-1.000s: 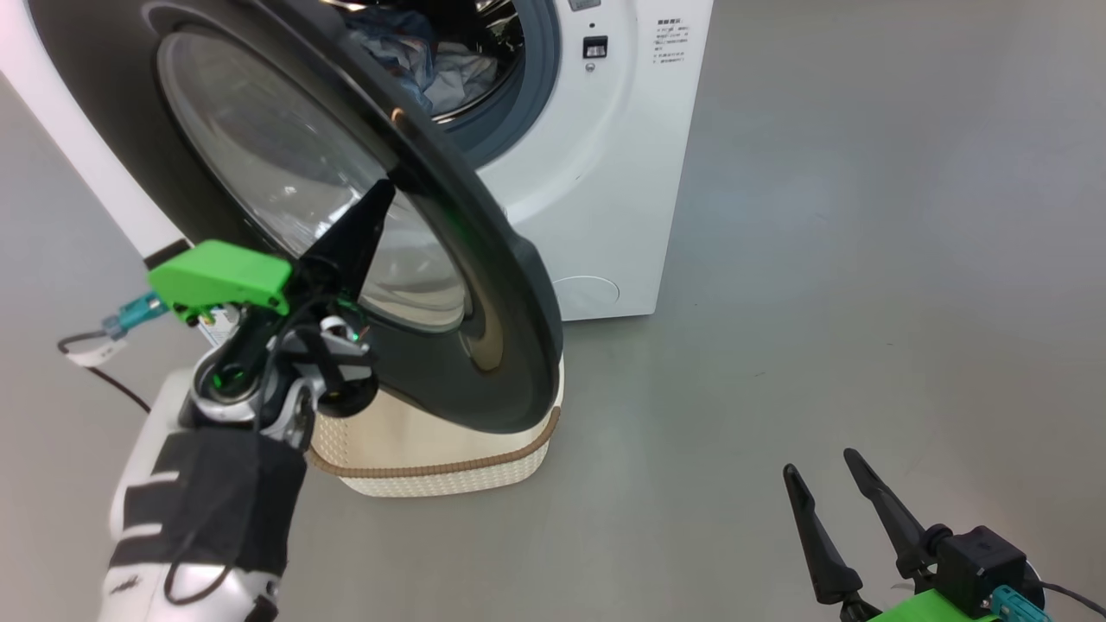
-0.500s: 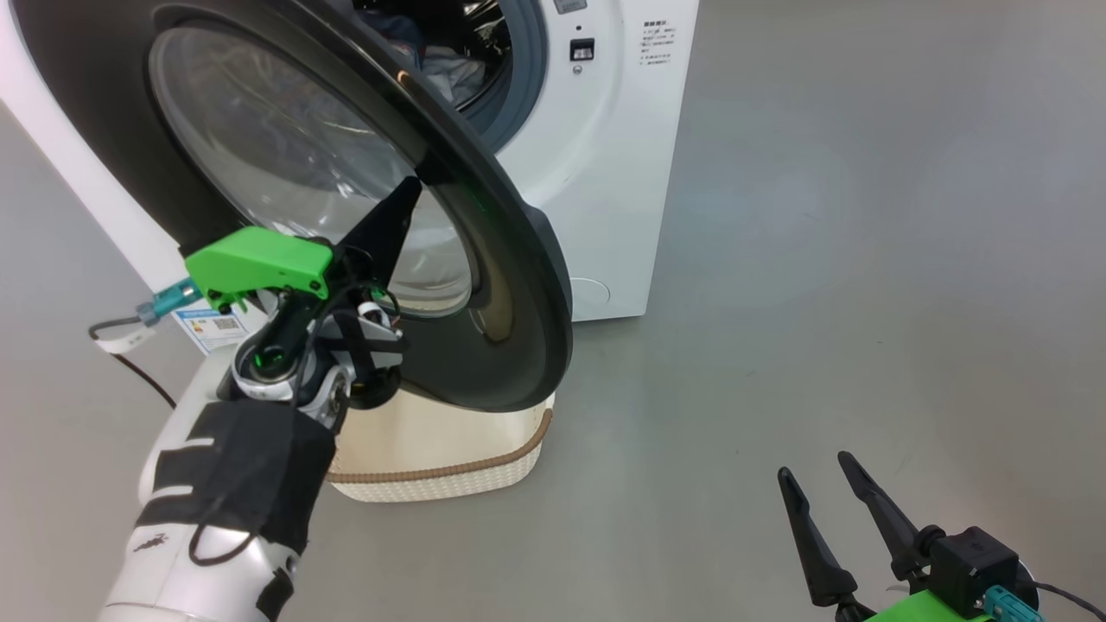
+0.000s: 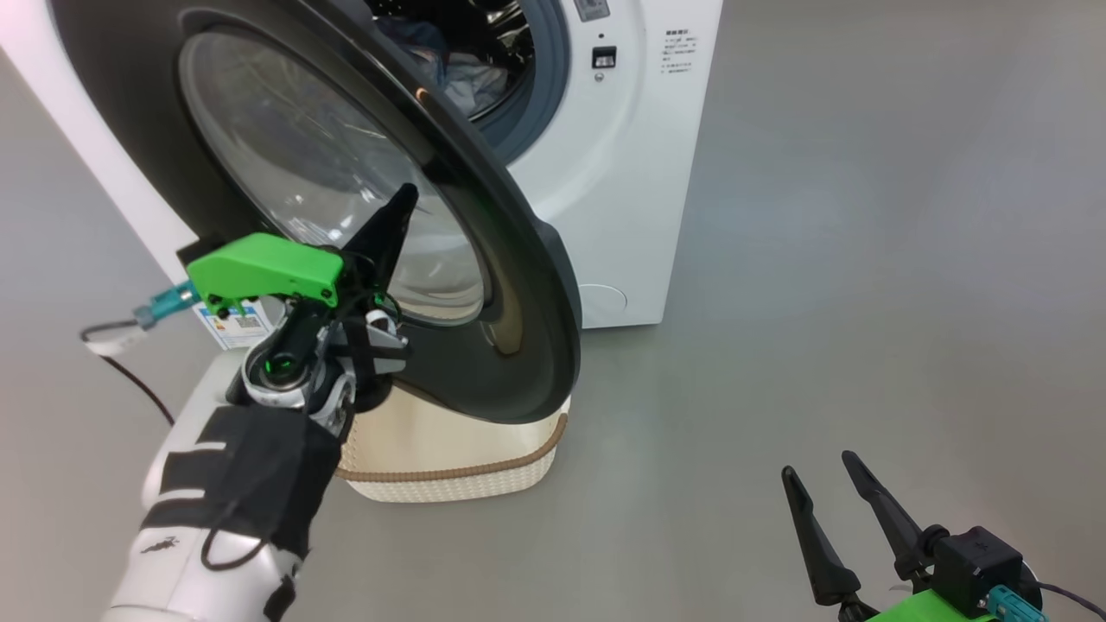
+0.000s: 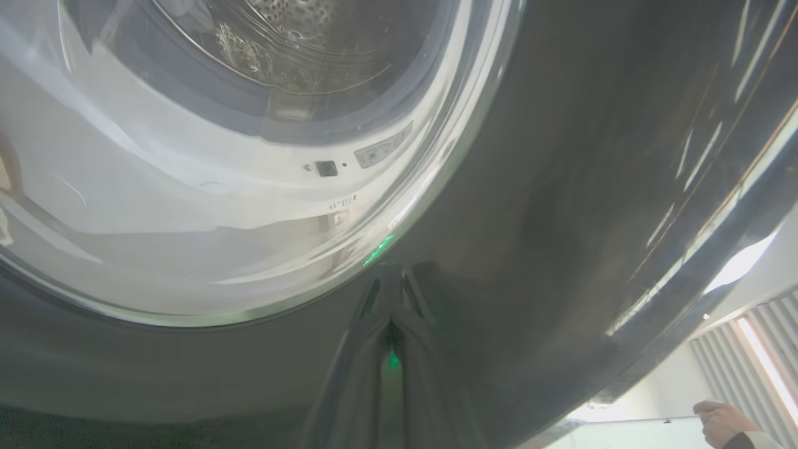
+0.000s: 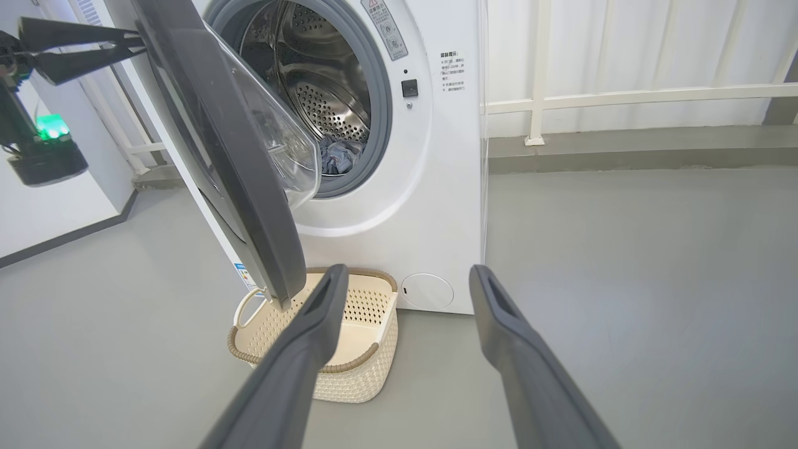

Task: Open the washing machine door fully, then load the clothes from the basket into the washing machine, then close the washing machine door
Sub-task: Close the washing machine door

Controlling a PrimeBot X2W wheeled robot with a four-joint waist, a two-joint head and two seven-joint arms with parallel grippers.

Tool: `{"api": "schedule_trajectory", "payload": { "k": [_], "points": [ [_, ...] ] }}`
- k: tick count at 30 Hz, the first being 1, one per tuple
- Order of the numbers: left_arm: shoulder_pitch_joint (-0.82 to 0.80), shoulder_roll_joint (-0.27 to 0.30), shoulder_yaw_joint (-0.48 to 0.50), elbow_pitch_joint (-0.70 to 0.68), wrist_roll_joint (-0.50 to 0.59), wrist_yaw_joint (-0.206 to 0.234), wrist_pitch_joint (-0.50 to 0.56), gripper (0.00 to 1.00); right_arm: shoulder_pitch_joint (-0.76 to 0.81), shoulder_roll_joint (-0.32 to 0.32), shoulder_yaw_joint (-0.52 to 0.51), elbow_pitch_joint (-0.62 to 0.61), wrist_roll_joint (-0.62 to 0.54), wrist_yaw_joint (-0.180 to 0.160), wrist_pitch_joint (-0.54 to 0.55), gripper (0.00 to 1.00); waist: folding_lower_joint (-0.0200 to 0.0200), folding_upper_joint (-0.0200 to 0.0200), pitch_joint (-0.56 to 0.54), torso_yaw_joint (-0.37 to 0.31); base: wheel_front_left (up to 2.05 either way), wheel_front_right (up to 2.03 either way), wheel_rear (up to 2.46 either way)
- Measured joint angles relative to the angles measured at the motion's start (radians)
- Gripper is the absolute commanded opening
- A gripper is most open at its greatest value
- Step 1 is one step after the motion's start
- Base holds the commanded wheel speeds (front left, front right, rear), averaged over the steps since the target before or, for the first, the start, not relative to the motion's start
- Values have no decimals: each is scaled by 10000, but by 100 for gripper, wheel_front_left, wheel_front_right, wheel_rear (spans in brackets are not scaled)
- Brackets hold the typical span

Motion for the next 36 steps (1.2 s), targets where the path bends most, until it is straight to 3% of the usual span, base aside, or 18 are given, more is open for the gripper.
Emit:
{"api": "schedule_trajectory", "payload": {
  "k": [8, 10, 11, 12, 13, 14, 19, 30, 36],
  "points": [
    [901, 598, -456, -978, 1360, -4, -698, 0, 26, 10, -75, -15, 0, 0, 0, 100, 0, 0, -175, 222, 0, 0, 0],
    [1225, 790, -535, -1300, 1747, -4, -1058, 40, 32, 19, -109, -23, 0, 0, 0, 100, 0, 0, -191, 280, 0, 0, 0],
    [1367, 926, -606, -1429, 2027, -4, -1229, 49, 34, 25, -127, -27, 0, 0, 0, 100, 0, 0, -197, 306, 0, 0, 0],
    [1518, 1070, -685, -1561, 2255, -15, -1398, 68, 35, 33, -140, -35, 0, 0, 0, 100, 0, 0, -202, 329, 0, 0, 0],
    [1673, 1197, -761, -1659, 2476, -31, -1546, 93, 35, 40, -150, -36, 0, 0, 0, 100, 0, 0, -206, 349, 0, 0, 0],
    [1839, 1329, -876, -1779, 2667, -31, -1634, 100, 35, 48, -165, -42, 0, 0, 0, 100, 0, 0, -204, 367, 0, 0, 0],
    [2482, 1716, -1189, -2362, 3467, 161, -2224, 100, 36, 73, -234, -54, 0, 0, 0, 100, 0, 0, -217, 426, 0, 0, 0],
    [4445, 3137, -1804, -3624, 6266, 1630, -3822, 100, 35, 77, -240, -61, 0, 0, 0, 100, 0, 0, -319, 418, 0, 0, 0],
    [5641, 3398, -1133, -4044, 8445, 2385, -3950, 100, 37, 88, -217, -63, 0, 0, 0, 100, 0, 0, -381, 428, 0, 0, 0]
  ]
}}
